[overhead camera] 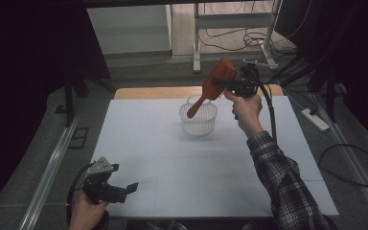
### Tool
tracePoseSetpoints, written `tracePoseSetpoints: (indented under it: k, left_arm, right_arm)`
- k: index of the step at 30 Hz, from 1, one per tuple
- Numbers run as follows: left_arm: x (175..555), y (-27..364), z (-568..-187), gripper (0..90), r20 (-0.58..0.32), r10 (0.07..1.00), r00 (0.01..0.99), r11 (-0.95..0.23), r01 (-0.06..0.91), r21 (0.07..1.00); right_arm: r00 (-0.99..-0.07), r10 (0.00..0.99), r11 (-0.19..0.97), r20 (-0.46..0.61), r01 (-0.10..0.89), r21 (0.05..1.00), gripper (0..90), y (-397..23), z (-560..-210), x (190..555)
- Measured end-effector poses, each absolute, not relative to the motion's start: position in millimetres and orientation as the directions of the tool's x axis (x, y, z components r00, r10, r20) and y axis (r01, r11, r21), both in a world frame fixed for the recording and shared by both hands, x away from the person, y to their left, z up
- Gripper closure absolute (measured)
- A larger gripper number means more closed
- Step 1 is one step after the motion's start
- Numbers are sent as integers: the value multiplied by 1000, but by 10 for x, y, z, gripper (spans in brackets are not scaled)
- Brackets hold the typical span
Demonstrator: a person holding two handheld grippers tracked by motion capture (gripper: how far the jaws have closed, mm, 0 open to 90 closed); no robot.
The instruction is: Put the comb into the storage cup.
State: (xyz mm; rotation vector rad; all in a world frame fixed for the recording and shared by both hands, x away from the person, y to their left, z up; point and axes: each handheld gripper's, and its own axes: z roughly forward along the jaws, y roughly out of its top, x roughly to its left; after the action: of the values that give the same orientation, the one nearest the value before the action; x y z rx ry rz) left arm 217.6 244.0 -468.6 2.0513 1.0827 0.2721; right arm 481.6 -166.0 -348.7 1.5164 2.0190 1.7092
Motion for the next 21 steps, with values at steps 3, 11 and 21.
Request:
tracePoseSetpoints:
  k: [3,11,21]
  left_arm:
    - [2182,2442,-4688,0,-168,773,612,-325,609,723]
    - [2186,2434,-4689,0,-161,778,607,-330,614,717]
    - [2185,2443,-4685,1,-159,793,588,-324,628,707]
  right_arm:
    - [-499,718,-113,485,604,789,532,-1647,-3515,4836]
    - [-491,732,-100,472,608,788,532,-1578,-3600,4873]
    - [-489,743,-75,457,618,782,532,-1492,-3739,4885]
